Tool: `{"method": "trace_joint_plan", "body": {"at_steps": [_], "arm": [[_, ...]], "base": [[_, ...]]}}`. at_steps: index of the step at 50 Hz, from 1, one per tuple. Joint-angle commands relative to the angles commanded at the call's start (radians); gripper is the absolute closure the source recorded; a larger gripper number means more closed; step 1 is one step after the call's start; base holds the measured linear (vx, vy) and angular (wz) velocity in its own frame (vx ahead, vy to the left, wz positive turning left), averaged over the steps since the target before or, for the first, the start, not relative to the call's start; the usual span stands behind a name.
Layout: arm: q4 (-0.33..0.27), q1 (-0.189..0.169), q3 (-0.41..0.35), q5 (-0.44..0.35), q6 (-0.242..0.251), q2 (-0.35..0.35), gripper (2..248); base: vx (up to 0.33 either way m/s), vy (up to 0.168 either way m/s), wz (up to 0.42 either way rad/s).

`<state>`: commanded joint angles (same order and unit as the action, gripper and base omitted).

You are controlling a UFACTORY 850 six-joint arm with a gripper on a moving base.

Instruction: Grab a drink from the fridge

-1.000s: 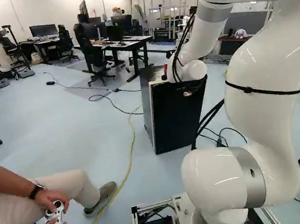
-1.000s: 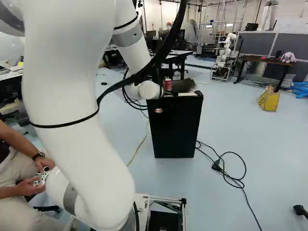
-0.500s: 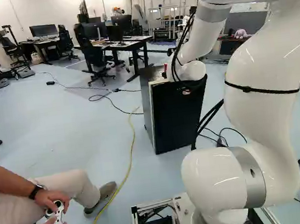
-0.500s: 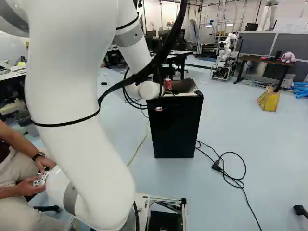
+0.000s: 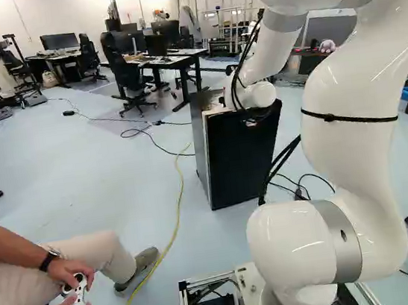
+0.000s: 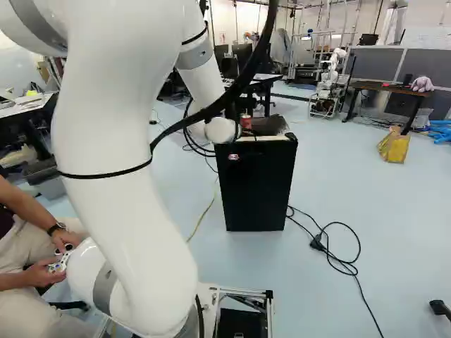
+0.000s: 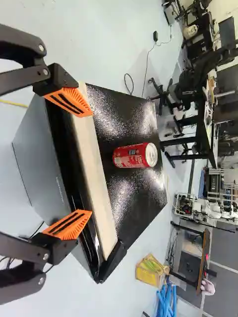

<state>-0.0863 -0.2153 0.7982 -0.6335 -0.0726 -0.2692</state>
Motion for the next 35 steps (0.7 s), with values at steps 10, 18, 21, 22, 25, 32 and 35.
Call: {"method": "trace_joint_plan", "body": {"at_steps": [10, 18, 21, 22, 25, 32, 35], "arm": [[0.0, 0.003, 0.026, 0.0, 0.0, -0.022, 3], [0.0, 0.005, 0.046, 0.0, 0.0, -0.039, 3], [0.0, 0.006, 0.054, 0.0, 0.0, -0.046, 3], [0.0, 0.006, 0.057, 0.0, 0.0, -0.048, 3], [0.0, 0.007, 0.064, 0.0, 0.0, -0.054, 3], [0.0, 0.009, 0.083, 0.0, 0.0, -0.07, 3], [0.0, 0.01, 0.092, 0.0, 0.0, -0.077, 3]], "base": [[0.0, 0.0, 0.0], [0.0, 0.0, 0.0], [0.0, 0.0, 0.0], [0.0, 0.0, 0.0], [0.0, 0.0, 0.0], [0.0, 0.0, 0.0], [0.0, 0.0, 0.0]]}}
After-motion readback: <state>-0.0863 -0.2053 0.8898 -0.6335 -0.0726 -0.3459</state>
